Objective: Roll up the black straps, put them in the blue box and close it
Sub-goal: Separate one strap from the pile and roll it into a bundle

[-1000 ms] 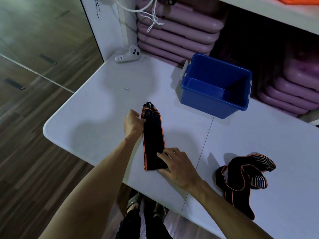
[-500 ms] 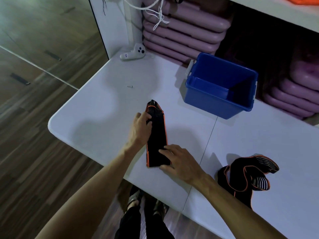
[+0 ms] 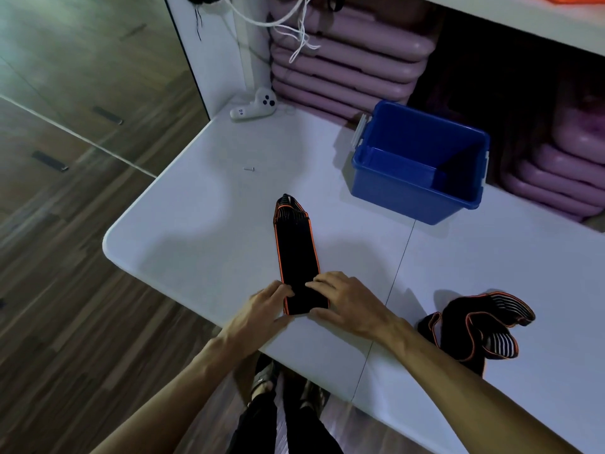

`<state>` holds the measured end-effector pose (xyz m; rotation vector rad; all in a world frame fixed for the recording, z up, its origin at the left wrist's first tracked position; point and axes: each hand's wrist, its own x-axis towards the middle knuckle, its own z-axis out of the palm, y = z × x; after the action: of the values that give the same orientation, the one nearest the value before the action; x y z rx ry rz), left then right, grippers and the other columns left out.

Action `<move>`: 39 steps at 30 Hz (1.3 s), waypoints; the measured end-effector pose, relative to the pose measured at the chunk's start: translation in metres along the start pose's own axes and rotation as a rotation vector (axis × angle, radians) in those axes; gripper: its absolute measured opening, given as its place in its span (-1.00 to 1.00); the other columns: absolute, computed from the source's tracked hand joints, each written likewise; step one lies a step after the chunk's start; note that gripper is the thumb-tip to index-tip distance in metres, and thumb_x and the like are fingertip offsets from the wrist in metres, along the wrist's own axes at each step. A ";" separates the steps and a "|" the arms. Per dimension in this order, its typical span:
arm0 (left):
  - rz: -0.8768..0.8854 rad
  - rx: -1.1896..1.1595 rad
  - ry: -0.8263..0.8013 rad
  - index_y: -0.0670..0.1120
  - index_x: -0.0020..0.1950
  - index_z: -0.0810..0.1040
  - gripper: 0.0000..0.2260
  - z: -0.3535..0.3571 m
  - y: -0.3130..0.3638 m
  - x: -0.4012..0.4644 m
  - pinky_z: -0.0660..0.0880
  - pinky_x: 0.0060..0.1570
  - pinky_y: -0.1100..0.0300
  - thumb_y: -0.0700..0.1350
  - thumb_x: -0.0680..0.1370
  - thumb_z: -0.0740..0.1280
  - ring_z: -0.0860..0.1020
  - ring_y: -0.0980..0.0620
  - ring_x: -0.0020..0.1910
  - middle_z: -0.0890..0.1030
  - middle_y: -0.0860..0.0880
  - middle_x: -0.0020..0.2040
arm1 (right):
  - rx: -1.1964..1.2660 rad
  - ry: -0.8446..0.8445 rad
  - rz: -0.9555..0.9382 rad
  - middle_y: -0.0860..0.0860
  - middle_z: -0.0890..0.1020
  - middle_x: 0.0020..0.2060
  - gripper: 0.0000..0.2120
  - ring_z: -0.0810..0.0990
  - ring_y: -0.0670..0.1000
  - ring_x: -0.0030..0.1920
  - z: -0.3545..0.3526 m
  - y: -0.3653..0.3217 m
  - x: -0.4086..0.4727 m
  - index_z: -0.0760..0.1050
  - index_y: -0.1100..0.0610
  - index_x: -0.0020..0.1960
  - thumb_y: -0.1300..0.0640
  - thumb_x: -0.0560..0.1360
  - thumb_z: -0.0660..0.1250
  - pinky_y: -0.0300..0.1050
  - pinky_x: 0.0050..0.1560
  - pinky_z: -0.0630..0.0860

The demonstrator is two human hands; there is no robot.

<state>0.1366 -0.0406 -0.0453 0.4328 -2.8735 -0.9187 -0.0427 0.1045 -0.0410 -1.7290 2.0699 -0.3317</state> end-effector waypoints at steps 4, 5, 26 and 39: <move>0.019 0.013 0.069 -0.22 0.12 0.53 -0.74 0.002 0.005 -0.001 0.45 -0.02 0.21 -0.16 0.47 0.38 0.62 -0.12 -0.03 0.63 -0.14 0.02 | 0.034 0.031 -0.009 0.06 0.52 0.32 -0.45 0.43 0.06 0.34 0.002 0.004 -0.006 0.37 0.11 0.43 -0.05 0.51 0.38 0.04 0.22 0.47; 0.015 -0.001 0.079 -0.22 0.13 0.52 -0.75 0.002 0.006 -0.001 0.46 -0.03 0.21 -0.14 0.49 0.36 0.61 -0.11 -0.03 0.63 -0.13 0.00 | 0.091 0.048 0.023 0.06 0.53 0.30 -0.49 0.45 0.05 0.32 0.001 0.005 -0.007 0.39 0.09 0.40 -0.07 0.53 0.35 0.01 0.24 0.46; -0.399 -0.259 0.291 -0.08 0.11 0.51 -0.81 -0.003 0.008 0.046 0.56 -0.21 0.10 -0.18 0.51 0.34 0.57 -0.04 -0.26 0.41 -0.06 0.09 | 0.320 0.245 0.280 -0.06 0.55 -0.22 -0.81 0.50 0.00 -0.15 -0.011 0.001 0.048 0.45 -0.02 0.09 -0.05 0.53 0.34 -0.10 -0.18 0.51; 0.059 0.085 -0.051 -0.07 0.41 0.36 -0.41 -0.002 -0.028 0.014 0.51 0.14 0.00 0.10 0.45 0.41 0.44 -0.08 0.17 0.36 -0.04 0.27 | 0.233 0.251 0.134 -0.03 0.51 0.17 -0.71 0.43 0.03 0.11 0.010 -0.003 0.016 0.51 0.03 0.26 -0.04 0.59 0.25 -0.03 0.16 0.44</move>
<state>0.1302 -0.0679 -0.0599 0.3340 -2.9628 -0.8131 -0.0378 0.0893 -0.0516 -1.4659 2.2043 -0.7491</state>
